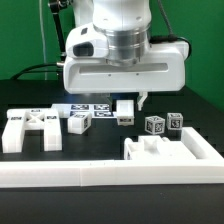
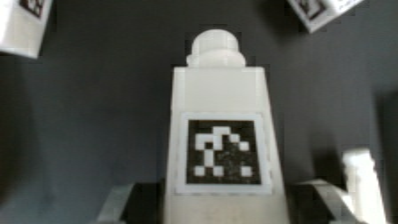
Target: Assemble chair
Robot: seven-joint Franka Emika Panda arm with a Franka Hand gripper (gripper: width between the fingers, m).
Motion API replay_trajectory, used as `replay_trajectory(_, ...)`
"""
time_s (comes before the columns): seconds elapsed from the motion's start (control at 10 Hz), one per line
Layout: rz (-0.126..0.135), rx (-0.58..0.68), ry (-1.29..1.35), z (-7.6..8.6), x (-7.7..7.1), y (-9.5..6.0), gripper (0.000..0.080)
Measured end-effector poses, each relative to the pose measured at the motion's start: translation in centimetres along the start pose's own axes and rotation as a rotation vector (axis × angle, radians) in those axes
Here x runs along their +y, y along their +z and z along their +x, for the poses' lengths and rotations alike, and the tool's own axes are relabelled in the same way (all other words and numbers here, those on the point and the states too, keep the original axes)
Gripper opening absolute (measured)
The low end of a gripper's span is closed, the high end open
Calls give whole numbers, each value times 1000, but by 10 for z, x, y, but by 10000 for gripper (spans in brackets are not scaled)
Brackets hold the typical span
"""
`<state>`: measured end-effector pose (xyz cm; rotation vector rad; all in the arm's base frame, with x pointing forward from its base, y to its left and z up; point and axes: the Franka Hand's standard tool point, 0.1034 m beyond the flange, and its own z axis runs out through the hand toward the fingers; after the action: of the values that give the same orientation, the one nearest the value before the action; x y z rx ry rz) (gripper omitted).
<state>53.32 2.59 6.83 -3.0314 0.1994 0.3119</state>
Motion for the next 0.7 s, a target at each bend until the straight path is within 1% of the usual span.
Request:
replay_trajectory(0.1,-4,65,-5,1,0,0,291)
replay_trajectory(0.2,-6,100,-16,5,-4,-4,291)
replay_trajectory(0.3,-2,151,-20,11,-9,-17,291)
replay_trajectory(0.4,1,190,-26,12,-12,-31,291)
replay_trajectory(0.6,5,342,-41,24,-20,-51,291)
replay_trajectory(0.7,2,424,-41,25,-18,-49,291)
